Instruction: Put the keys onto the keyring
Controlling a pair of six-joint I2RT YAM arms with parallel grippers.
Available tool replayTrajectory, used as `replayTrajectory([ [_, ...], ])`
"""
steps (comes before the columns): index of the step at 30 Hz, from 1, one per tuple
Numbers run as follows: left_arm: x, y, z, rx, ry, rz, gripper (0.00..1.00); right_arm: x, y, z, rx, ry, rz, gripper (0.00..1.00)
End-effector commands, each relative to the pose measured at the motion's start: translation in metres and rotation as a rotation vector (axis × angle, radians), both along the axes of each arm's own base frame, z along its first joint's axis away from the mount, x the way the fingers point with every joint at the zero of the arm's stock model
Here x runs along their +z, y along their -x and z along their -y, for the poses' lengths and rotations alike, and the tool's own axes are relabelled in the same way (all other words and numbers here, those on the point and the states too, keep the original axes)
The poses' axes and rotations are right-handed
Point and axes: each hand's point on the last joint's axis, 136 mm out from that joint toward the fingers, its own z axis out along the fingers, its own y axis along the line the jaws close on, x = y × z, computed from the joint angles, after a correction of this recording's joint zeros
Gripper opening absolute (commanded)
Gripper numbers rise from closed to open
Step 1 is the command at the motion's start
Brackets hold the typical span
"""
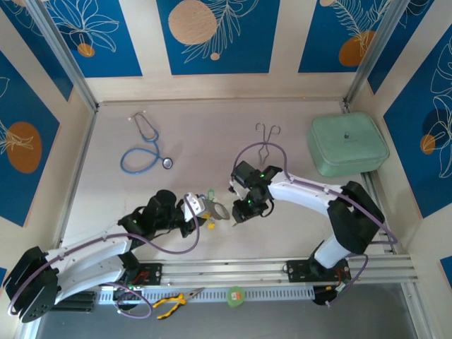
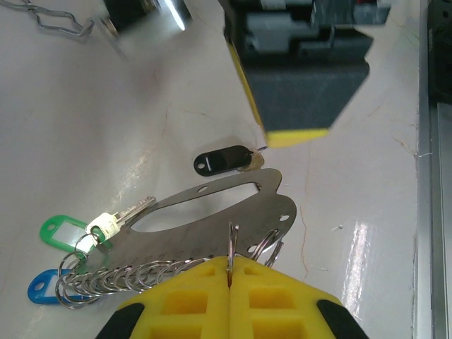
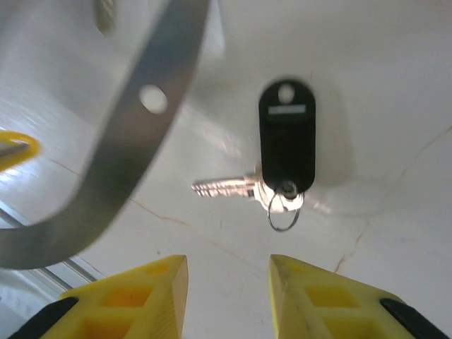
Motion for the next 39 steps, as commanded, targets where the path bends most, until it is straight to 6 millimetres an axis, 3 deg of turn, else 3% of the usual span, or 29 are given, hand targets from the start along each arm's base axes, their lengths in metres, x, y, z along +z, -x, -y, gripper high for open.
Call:
replayTrajectory([
  [1, 0.006, 0.004, 0.003, -0.03, 0.009, 0.013, 0.0, -0.008, 0.01, 0.009, -0.018, 0.11, -0.063, 0.37],
  [18, 0.009, 0.005, 0.003, -0.035, 0.009, 0.03, 0.0, -0.027, -0.015, 0.007, 0.04, 0.257, 0.039, 0.35],
  [28, 0.008, 0.006, 0.003, -0.037, 0.007, 0.029, 0.0, -0.031, -0.019, 0.001, 0.052, 0.254, 0.045, 0.22],
  [39, 0.009, 0.007, 0.003, -0.039, 0.008, 0.029, 0.0, -0.027, -0.019, 0.002, 0.052, 0.251, 0.054, 0.0],
])
